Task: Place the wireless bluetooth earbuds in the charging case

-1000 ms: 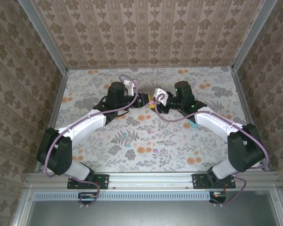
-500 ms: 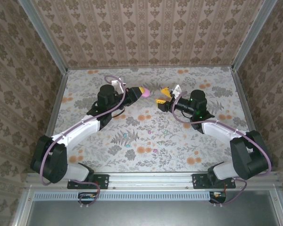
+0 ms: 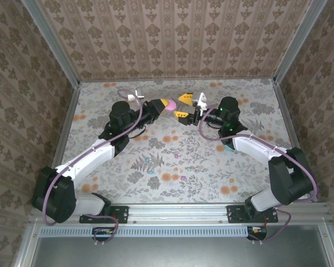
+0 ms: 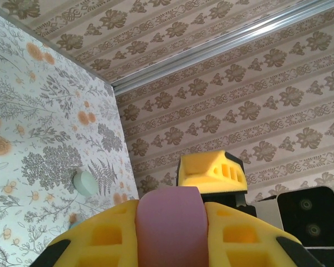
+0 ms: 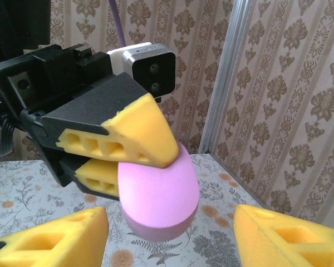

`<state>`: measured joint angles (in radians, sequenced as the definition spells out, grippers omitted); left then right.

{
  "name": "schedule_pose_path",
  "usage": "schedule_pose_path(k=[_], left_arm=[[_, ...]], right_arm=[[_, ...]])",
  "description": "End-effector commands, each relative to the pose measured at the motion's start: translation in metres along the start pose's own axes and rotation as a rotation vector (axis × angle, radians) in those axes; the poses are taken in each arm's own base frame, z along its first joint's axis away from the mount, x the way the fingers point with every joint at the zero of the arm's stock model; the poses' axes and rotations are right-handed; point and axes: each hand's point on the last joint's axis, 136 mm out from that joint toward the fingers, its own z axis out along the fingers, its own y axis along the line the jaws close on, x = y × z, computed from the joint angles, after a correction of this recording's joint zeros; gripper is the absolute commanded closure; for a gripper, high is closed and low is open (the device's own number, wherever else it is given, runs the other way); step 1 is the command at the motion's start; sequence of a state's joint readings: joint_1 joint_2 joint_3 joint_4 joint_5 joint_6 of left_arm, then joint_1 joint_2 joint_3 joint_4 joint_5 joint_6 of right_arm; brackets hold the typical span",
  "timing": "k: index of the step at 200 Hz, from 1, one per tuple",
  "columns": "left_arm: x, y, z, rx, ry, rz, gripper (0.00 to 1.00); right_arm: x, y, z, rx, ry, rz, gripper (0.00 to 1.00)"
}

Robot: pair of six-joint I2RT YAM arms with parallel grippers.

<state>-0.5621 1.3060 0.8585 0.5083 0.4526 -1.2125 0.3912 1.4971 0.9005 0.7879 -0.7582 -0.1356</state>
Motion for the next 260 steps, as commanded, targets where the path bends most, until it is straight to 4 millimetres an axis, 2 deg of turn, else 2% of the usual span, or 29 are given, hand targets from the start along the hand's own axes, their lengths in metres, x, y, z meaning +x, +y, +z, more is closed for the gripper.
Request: schedule_pose_path(k=[1, 53, 94, 120, 204, 260], left_arm=[[-0.004, -0.028, -0.006, 0.082, -0.001, 0.012, 1.0], [-0.003, -0.035, -0.006, 0.104, 0.005, 0.014, 1.0], [-0.005, -0.039, -0.006, 0.117, 0.0, 0.02, 1.0], [-0.004, -0.038, -0.006, 0.118, 0.001, 0.02, 1.0], [-0.002, -0.035, -0.006, 0.12, 0.003, 0.014, 1.0], [-0.002, -0.033, -0.007, 0.113, -0.005, 0.013, 1.0]], right_arm=[[-0.016, 0.005, 0.008, -0.082, -0.042, -0.054, 0.4], [-0.013, 0.007, 0.018, -0.139, -0.032, -0.052, 0.41], [-0.004, 0.007, 0.022, -0.143, -0.007, -0.048, 0.4], [-0.003, 0.006, 0.022, -0.144, -0.006, -0.047, 0.43], [-0.01, 0.002, 0.025, -0.13, -0.034, -0.056, 0.49], [-0.013, -0.002, 0.022, -0.087, -0.047, -0.068, 0.46]])
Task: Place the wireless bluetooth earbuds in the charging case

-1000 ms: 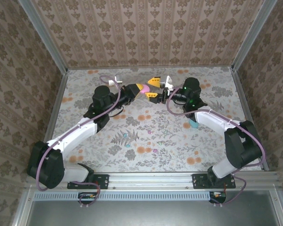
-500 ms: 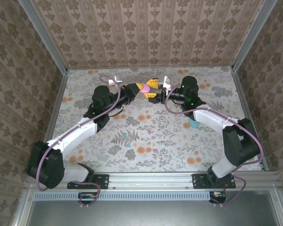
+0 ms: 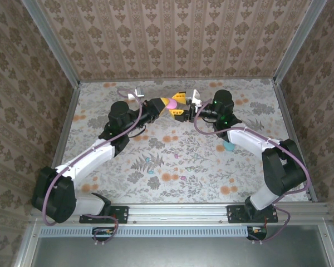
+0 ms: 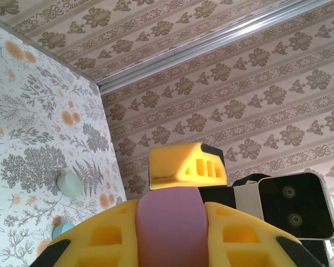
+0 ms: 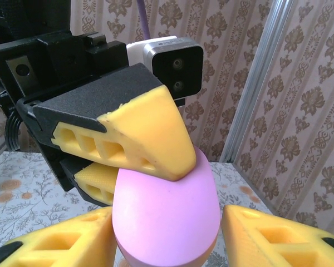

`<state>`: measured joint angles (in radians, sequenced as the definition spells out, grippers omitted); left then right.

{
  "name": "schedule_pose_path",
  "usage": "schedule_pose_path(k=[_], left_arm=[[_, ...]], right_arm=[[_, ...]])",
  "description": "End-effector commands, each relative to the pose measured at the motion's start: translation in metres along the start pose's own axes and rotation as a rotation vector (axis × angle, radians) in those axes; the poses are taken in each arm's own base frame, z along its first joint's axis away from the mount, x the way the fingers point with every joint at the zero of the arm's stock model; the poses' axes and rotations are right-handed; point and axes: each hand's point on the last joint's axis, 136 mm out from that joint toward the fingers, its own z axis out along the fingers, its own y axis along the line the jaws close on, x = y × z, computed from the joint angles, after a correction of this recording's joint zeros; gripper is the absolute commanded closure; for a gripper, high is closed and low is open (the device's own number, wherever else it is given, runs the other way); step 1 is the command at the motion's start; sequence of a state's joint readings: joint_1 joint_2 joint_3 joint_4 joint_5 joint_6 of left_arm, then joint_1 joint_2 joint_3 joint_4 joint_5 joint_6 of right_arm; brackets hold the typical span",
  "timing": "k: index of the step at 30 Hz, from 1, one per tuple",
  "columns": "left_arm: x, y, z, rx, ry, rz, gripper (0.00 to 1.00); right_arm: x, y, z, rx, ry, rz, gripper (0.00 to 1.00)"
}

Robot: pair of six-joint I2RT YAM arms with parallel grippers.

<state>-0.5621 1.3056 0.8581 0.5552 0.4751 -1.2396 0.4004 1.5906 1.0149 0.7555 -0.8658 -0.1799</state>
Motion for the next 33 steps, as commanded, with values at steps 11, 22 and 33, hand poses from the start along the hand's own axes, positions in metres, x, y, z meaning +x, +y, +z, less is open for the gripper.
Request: schedule_pose_path(k=[11, 22, 33], left_arm=[[-0.0026, -0.0192, -0.0061, 0.058, -0.018, 0.017, 1.0], [-0.0051, -0.0177, -0.0074, 0.052, -0.032, 0.021, 1.0], [-0.0056, -0.0172, -0.008, 0.049, -0.036, 0.023, 1.0]], right_arm=[[-0.007, -0.007, -0.0008, 0.056, -0.033, -0.027, 0.51], [-0.0068, -0.0076, -0.0029, 0.069, -0.038, -0.025, 0.45], [-0.0086, -0.0082, -0.0047, 0.078, -0.059, -0.022, 0.44]])
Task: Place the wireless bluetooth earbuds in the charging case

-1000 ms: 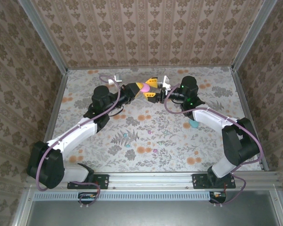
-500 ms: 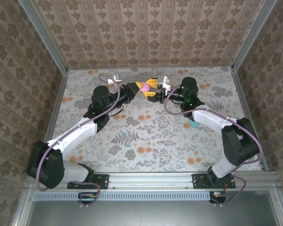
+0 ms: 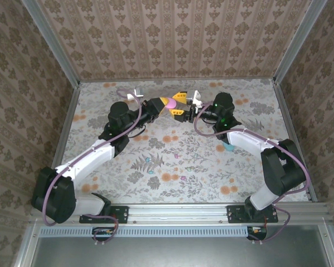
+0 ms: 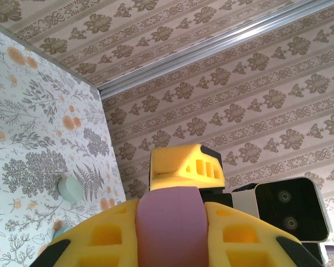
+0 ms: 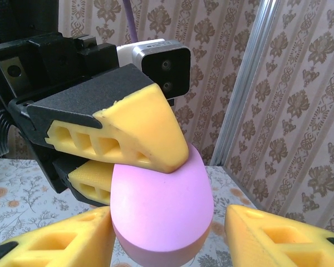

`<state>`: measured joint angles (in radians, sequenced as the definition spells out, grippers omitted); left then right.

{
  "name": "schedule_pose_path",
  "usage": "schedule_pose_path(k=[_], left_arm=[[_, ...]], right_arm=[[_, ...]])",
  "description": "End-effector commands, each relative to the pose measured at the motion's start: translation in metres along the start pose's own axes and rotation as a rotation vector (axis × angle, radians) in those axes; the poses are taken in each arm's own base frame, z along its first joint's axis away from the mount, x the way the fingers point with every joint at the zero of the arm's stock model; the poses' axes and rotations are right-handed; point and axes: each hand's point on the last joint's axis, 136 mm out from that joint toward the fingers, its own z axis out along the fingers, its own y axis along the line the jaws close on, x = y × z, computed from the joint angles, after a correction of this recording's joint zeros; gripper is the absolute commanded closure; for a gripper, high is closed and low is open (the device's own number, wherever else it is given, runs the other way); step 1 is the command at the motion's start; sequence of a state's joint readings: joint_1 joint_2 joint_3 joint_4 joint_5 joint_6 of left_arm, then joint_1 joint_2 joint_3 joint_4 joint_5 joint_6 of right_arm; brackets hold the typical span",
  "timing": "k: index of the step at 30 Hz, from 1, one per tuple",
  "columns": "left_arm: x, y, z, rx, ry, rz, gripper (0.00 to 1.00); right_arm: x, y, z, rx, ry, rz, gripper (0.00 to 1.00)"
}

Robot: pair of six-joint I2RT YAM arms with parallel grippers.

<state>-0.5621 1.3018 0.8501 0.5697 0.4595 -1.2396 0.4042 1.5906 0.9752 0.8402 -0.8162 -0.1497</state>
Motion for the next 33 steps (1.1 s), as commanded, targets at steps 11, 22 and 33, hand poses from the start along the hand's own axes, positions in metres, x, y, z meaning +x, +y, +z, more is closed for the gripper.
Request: schedule_pose_path(k=[11, 22, 33], left_arm=[[-0.003, -0.0186, -0.0066, 0.052, -0.014, 0.015, 1.0], [-0.0034, -0.0205, -0.0065, 0.058, -0.014, 0.015, 1.0], [-0.0025, -0.0187, -0.0058, 0.055, -0.012, 0.018, 0.94]], right_arm=[[-0.0123, -0.0049, -0.0003, 0.021, -0.053, -0.009, 0.44], [-0.0097, -0.0024, 0.0015, 0.001, -0.037, 0.0, 0.49], [-0.0116, -0.0016, 0.0029, -0.015, -0.025, 0.042, 0.58]])
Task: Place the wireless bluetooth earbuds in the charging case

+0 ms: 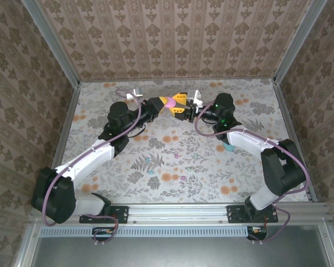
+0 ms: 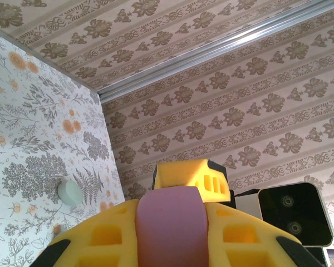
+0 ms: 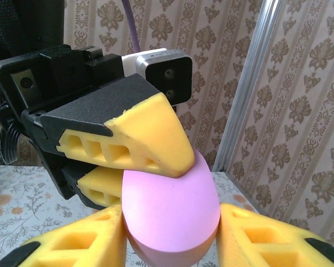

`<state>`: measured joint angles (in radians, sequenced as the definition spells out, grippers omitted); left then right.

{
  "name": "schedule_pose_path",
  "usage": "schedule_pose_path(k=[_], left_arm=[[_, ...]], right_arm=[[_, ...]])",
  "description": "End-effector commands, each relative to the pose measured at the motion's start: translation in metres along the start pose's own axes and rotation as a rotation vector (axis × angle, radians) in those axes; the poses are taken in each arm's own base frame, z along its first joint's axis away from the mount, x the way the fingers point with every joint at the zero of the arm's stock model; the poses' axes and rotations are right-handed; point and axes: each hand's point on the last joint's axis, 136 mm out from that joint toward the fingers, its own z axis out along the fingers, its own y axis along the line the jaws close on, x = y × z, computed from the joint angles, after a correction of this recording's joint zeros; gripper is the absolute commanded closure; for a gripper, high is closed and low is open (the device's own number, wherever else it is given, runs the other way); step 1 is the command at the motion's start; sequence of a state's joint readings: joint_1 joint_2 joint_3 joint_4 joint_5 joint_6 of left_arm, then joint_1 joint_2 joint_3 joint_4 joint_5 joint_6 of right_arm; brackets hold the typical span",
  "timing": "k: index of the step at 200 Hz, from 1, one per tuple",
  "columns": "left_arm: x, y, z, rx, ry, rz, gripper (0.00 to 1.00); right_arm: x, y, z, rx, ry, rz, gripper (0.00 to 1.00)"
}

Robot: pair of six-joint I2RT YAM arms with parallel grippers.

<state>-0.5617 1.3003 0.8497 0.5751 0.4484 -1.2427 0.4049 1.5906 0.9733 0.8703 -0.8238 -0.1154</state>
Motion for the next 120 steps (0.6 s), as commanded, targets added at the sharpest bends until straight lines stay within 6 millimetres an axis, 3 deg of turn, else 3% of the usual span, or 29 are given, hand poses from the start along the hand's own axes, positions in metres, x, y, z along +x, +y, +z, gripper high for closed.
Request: schedule_pose_path(k=[1, 8, 33, 47, 72, 90, 120], left_arm=[[0.0, -0.017, -0.005, 0.051, 0.001, 0.018, 0.9], [-0.001, -0.017, -0.005, 0.051, -0.001, 0.02, 0.84], [-0.001, -0.015, -0.006, 0.044, -0.003, 0.034, 0.75], [-0.002, -0.015, -0.006, 0.036, -0.004, 0.053, 0.6], [-0.003, -0.011, -0.009, -0.005, 0.005, 0.118, 0.42], [-0.005, -0.008, -0.014, -0.046, 0.019, 0.243, 0.25], [-0.013, -0.002, -0.028, -0.106, 0.047, 0.549, 0.08]], right_arm=[[-0.007, -0.003, 0.003, -0.008, -0.002, 0.039, 0.58], [-0.007, -0.004, 0.003, -0.008, 0.003, 0.05, 0.59], [-0.006, -0.002, 0.003, -0.031, 0.044, 0.116, 0.59], [-0.005, -0.001, 0.002, -0.046, 0.065, 0.149, 0.59], [-0.006, 0.003, -0.001, -0.07, 0.076, 0.187, 0.59], [-0.008, 0.004, -0.003, -0.085, 0.082, 0.224, 0.59], [-0.013, 0.004, -0.007, -0.131, 0.099, 0.307, 0.59]])
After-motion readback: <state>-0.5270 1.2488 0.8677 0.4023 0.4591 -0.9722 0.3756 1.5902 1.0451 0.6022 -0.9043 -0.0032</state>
